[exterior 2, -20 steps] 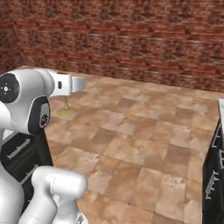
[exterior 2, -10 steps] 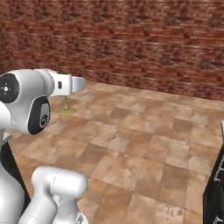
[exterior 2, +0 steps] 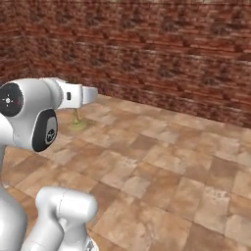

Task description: Get the candle and the liquor from the cabinet and move them to the dining counter.

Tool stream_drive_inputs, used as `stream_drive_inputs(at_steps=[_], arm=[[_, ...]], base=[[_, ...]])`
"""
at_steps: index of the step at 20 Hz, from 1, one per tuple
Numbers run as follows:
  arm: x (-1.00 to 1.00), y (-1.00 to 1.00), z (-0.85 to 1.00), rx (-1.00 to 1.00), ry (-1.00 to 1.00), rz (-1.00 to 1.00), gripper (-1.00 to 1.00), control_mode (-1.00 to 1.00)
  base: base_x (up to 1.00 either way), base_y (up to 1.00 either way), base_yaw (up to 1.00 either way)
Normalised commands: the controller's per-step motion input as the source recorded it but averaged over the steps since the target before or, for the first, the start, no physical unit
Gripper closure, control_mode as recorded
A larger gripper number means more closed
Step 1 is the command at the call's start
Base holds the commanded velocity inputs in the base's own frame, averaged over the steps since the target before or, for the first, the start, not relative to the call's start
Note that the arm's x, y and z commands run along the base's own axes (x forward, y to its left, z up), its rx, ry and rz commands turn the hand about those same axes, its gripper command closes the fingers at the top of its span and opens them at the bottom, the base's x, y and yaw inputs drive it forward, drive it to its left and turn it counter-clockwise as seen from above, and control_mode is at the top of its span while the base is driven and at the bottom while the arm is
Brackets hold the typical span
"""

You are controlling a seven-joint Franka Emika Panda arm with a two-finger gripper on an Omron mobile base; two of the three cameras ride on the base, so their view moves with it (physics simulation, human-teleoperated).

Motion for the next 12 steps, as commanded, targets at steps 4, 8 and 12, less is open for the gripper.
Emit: stream_drive_inputs(at_steps=[4, 8, 12], arm=[[0.00, 0.00, 0.00, 0.00, 0.00, 0.00, 1.00, 1.00], [0.00, 0.00, 0.00, 0.00, 0.00, 0.00, 1.00, 1.00], [0.00, 0.00, 0.00, 0.00, 0.00, 0.00, 1.00, 1.00]], base=[[1.00, -0.37, 0.68], [0.97, -0.36, 0.72], [0.95, -0.39, 0.72]])
